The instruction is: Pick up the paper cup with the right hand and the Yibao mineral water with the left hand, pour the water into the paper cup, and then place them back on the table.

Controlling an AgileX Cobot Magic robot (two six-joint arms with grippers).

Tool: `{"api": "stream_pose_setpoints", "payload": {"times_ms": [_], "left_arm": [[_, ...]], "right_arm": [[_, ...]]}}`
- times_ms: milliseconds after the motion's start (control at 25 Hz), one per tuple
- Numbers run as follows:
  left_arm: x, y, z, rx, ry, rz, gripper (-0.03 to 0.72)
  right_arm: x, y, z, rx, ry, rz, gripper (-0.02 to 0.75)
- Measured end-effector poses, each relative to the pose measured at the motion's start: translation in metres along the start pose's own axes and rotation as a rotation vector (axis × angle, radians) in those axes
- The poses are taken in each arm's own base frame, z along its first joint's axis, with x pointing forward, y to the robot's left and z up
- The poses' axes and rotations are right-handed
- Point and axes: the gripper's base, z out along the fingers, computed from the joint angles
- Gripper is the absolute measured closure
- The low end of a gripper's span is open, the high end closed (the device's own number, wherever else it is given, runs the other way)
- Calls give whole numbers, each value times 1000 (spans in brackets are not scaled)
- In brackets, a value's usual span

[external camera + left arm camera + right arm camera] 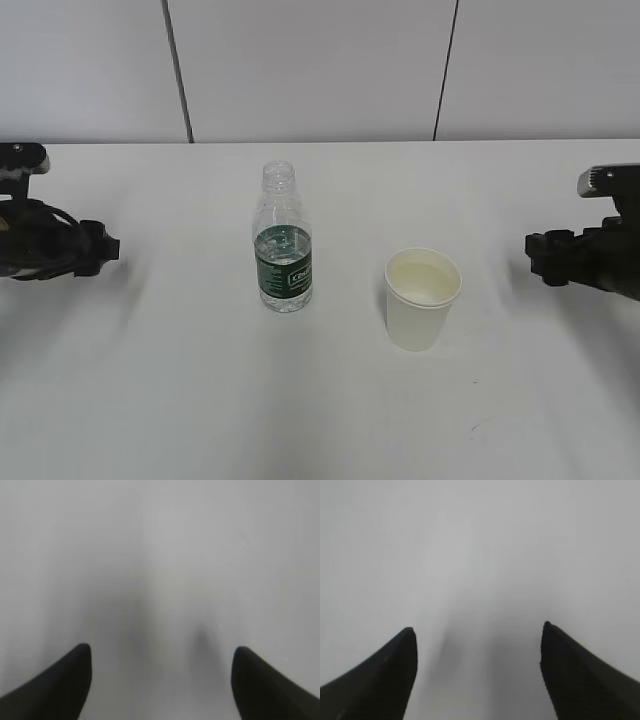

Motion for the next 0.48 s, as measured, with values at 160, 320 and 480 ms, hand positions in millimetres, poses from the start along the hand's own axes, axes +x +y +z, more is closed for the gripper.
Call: {"api": "stream_pose_setpoints", "payload": {"times_ms": [160, 320, 480], "left_arm": [[-20, 0, -11, -8, 122, 0, 162], [-39, 0, -23, -17, 267, -1, 162], [-62, 0, -34, -24, 358, -2, 171]], "right_arm": [[-13, -4, 0, 23, 166, 1, 142], [-25, -10, -1, 64, 364, 10, 142], [-42, -15, -4, 102, 546, 23, 143]]}}
